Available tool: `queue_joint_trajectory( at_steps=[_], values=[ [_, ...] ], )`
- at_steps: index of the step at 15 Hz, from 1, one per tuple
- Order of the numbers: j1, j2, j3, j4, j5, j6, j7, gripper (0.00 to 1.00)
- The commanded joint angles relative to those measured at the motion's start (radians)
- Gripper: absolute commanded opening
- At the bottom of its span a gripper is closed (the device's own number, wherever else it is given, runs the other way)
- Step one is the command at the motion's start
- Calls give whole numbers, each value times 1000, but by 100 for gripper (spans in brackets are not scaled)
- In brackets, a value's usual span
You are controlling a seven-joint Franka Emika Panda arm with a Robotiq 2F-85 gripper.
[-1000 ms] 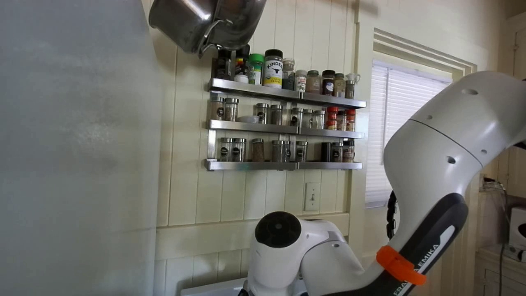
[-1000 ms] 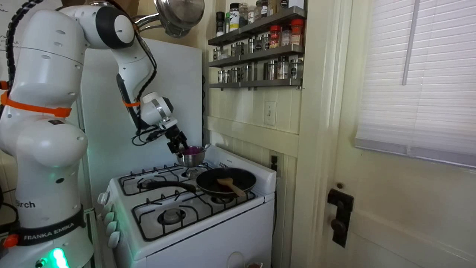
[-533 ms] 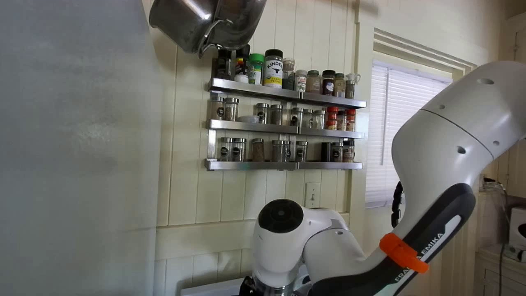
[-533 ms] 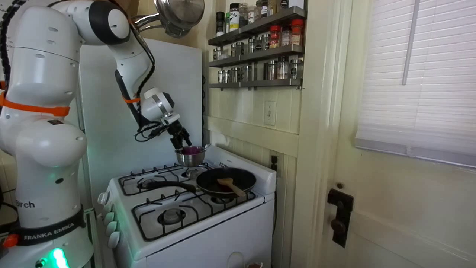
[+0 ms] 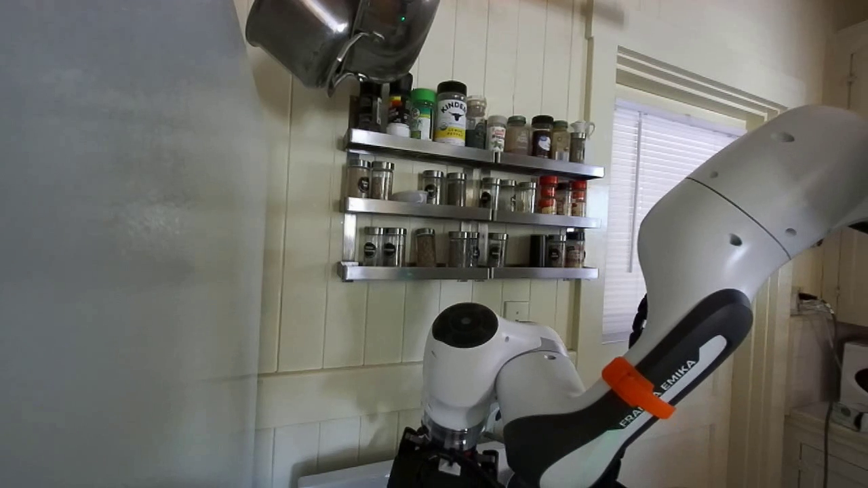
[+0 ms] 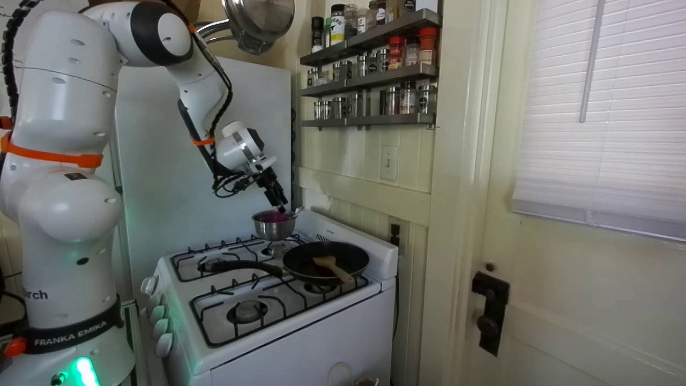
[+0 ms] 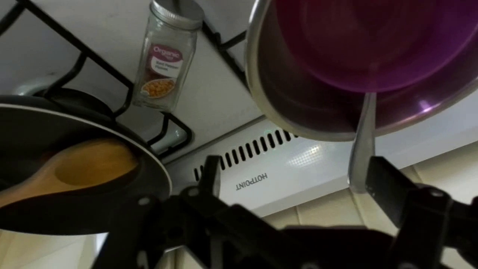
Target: Move the silver bowl backwards, remove the purple bowl from inside it and place it on the stove top and place the smaller silver bowl inside the bigger silver bowl
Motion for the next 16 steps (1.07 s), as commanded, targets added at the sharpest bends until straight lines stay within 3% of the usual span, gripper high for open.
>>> queue_joint_trajectory(
  at_steps=[1,3,6,7,10,16],
  values=[
    [-10,63,15,61,70,74,-202,100],
    [-23,93,38,74,116,117,-334,100],
    [-42,127,81,76,255,92,-549,100],
    [2,118,36,68,294,74,-577,100],
    [32,86,-11,35,300,64,-607,100],
    [54,112,-55,62,282,76,-687,100]
  ],
)
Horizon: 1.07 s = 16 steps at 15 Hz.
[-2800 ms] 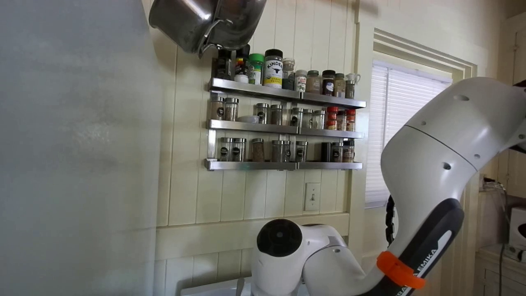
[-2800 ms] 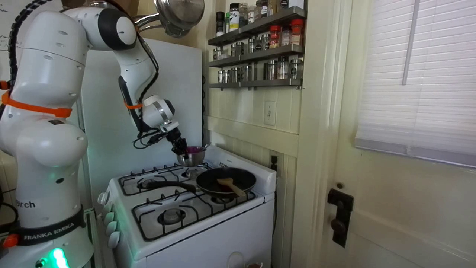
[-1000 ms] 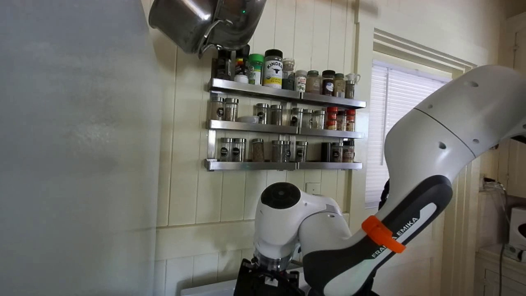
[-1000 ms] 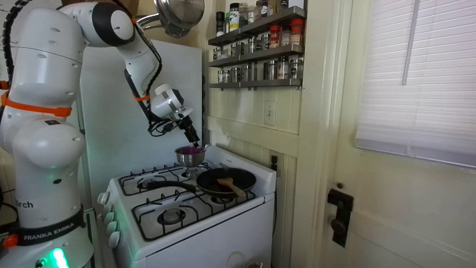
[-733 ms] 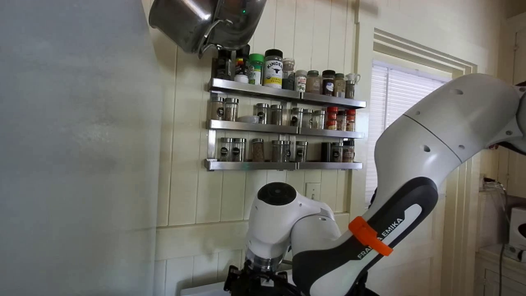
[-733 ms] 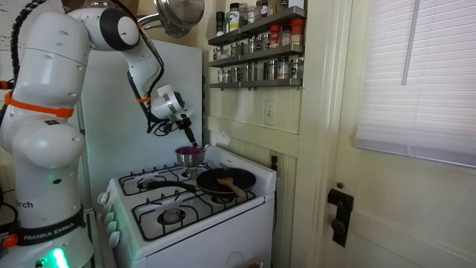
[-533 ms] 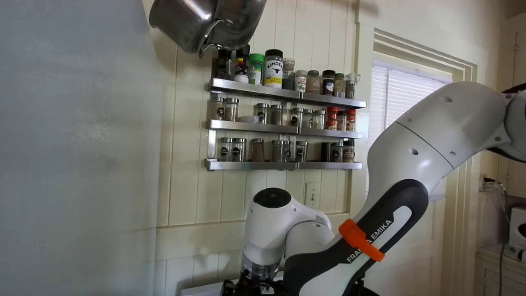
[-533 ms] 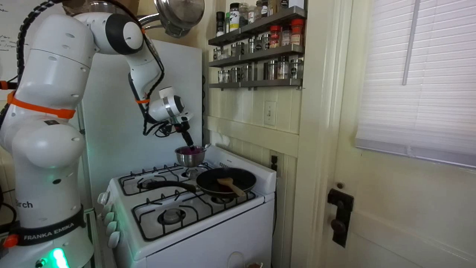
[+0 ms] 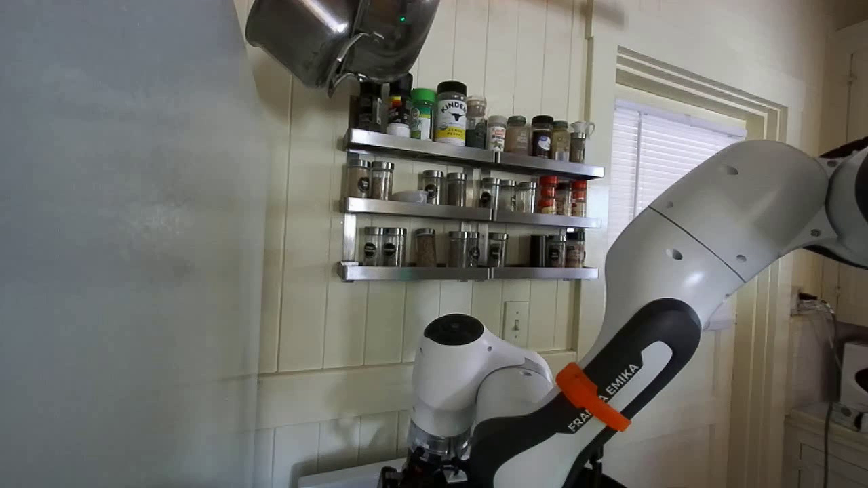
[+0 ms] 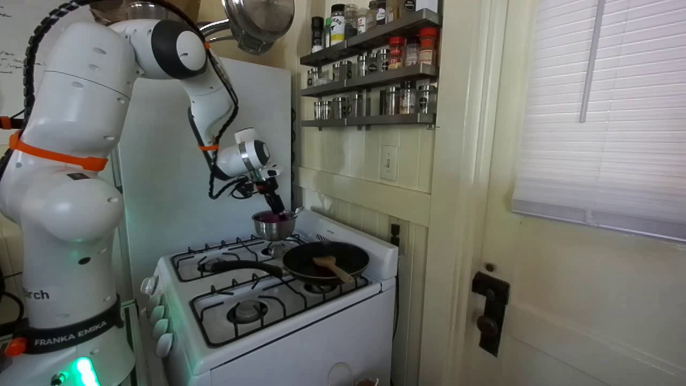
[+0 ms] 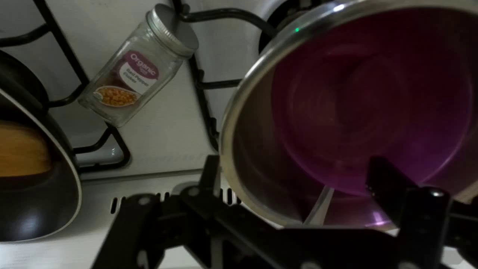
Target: Move the silver bowl backwards, remove the purple bowl from inside it and place it on the stove top and place the smaller silver bowl inside the bigger silver bowl
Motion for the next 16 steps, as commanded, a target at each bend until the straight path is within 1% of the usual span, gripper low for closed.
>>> queue_joint_trajectory(
  at_steps=[1,3,5,6,8,9,10,13,16],
  values=[
    [27,10,-26,13,12,-11,-71,100],
    [31,18,-32,20,6,-9,-111,100],
    [39,17,-37,29,19,-39,-122,100],
    [36,5,-44,9,14,0,-106,100],
    [38,5,-47,12,13,-6,-111,100],
    [47,7,-48,17,-6,-6,-116,100],
    [47,9,-44,16,-22,16,-157,100],
    [36,16,-21,6,-7,75,-321,100],
    [38,22,-18,6,19,104,-436,100]
  ],
)
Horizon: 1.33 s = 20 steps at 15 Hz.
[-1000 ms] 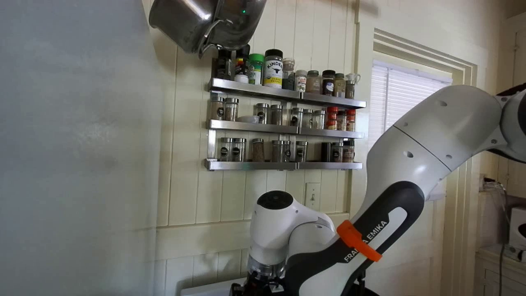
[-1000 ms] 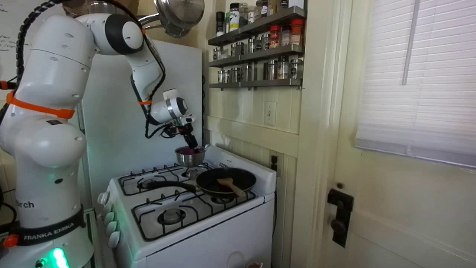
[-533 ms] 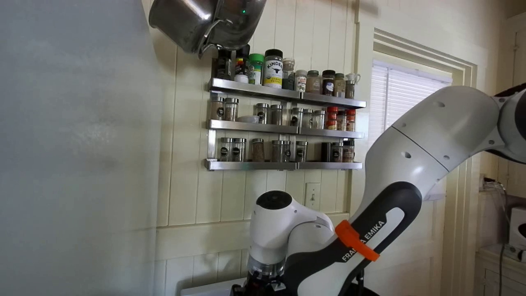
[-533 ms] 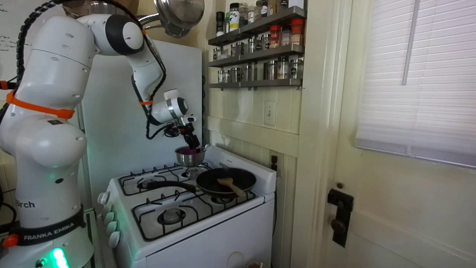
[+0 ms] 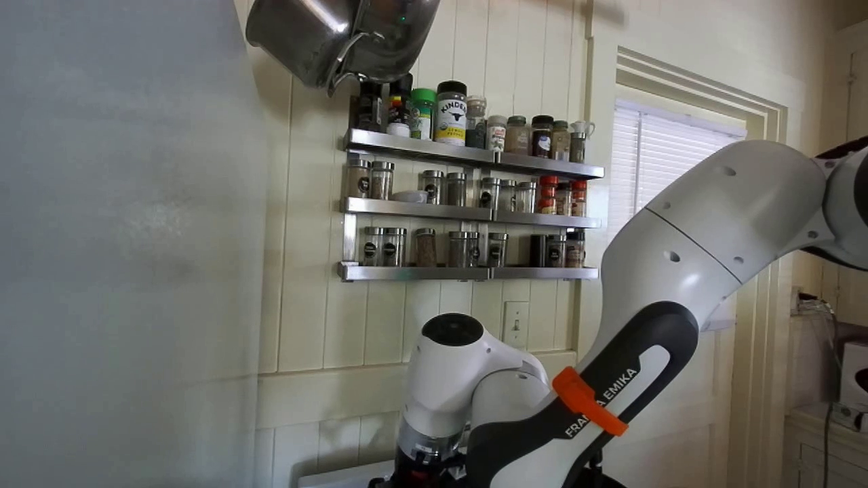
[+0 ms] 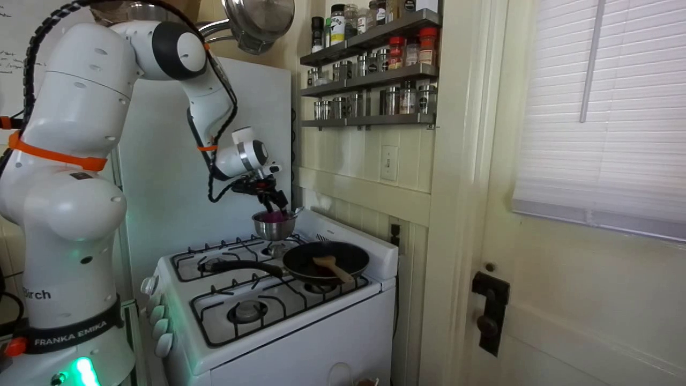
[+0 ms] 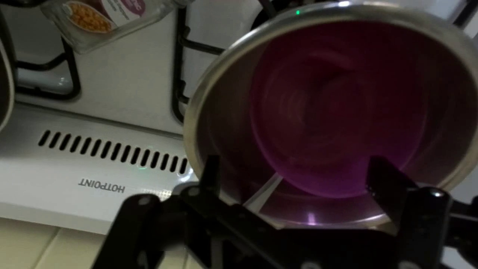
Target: Move the silver bowl backwards, remove the purple bowl from inside it and place it on the stove top and place the smaller silver bowl inside the bigger silver bowl
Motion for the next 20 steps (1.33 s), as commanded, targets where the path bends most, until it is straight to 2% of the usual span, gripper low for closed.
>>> queue_joint_trajectory(
  at_steps=[1,5,6,7,8,10,18,20],
  values=[
    [-1,15,-1,-13,36,52,-144,100],
    [-20,33,-9,-42,89,129,-280,100],
    [-53,43,20,-42,78,136,-291,100],
    [-59,48,21,-45,83,146,-311,100],
    [-64,52,21,-44,79,144,-317,80],
    [-71,58,22,-39,76,139,-325,67],
    [-63,37,24,-35,61,108,-310,4],
    [-55,21,21,-37,55,91,-298,0]
  ],
)
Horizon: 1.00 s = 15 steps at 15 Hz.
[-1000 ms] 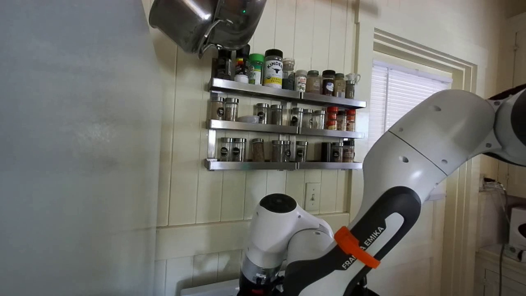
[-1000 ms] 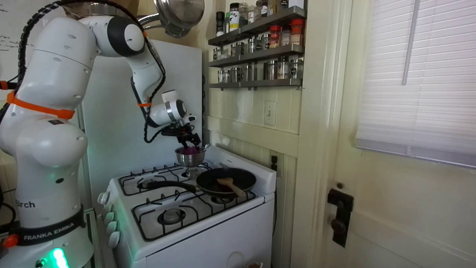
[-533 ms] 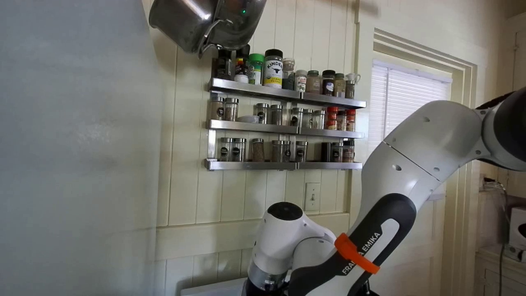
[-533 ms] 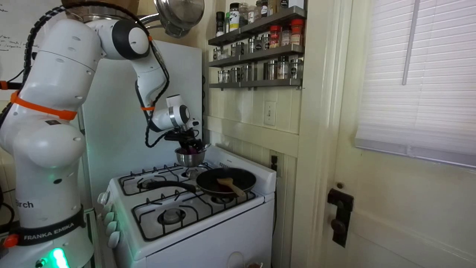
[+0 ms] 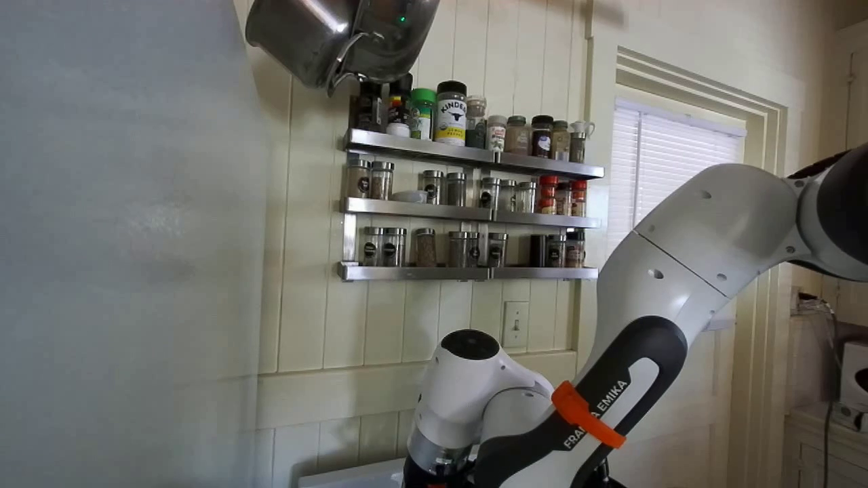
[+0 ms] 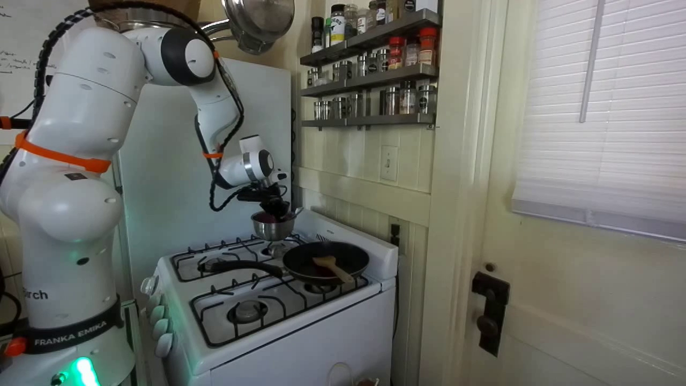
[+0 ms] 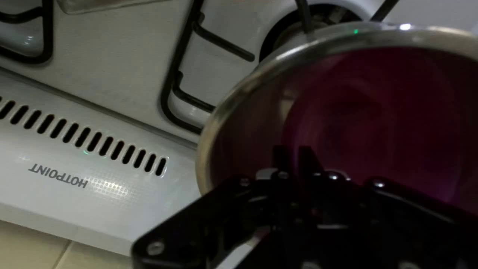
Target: Move the silver bowl backwards, remove the purple bowl from inside it and place it on the stove top and place the smaller silver bowl inside the bigger silver bowl
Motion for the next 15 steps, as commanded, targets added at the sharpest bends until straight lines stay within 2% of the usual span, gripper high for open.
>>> queue_joint_trajectory(
  at_steps=[1,4,8,9,12,15],
  values=[
    [12,-37,6,-14,5,-40,13,0],
    [22,-66,6,-23,8,-62,35,1],
    [44,-134,-1,-33,-1,-173,91,1],
    [77,-159,-32,-39,23,-200,92,1],
    [81,-229,-24,-55,8,-292,175,1],
    [63,-321,10,-96,60,-384,285,1]
  ],
)
